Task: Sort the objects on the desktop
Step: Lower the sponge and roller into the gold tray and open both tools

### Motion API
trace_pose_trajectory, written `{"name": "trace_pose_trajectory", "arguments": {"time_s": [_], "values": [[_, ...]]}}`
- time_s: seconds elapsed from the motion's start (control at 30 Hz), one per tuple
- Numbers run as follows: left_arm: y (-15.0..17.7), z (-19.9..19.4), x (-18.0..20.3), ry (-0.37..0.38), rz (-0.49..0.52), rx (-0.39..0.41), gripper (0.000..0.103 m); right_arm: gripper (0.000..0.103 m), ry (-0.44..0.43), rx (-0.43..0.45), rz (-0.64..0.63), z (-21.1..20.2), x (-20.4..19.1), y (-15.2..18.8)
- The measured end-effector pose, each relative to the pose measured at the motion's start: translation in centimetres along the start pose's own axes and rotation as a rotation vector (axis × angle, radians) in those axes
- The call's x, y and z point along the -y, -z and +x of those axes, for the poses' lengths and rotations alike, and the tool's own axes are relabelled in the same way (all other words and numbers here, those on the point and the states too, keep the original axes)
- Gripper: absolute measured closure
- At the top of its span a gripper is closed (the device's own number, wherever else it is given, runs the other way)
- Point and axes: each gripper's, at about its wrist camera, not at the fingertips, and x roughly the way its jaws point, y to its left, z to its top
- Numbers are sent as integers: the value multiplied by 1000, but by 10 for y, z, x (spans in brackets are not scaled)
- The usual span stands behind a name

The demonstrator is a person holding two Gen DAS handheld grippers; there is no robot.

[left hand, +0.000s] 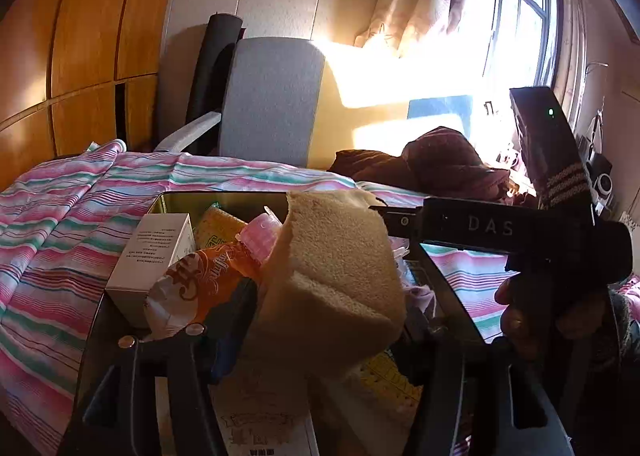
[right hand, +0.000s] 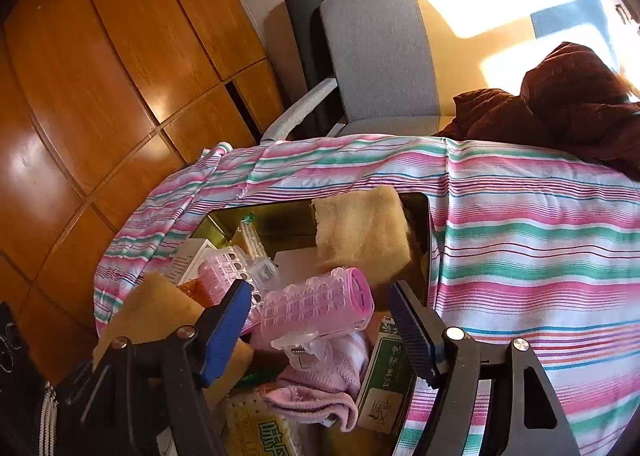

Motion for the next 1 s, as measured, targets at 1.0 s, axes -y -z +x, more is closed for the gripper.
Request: {"name": "trace_pose_trajectory", "arguments": {"time_s": [1.0], "values": [[60,-53,6,35,66,-105,44,41,-60,-34,-400,-80,-59,71]]}}
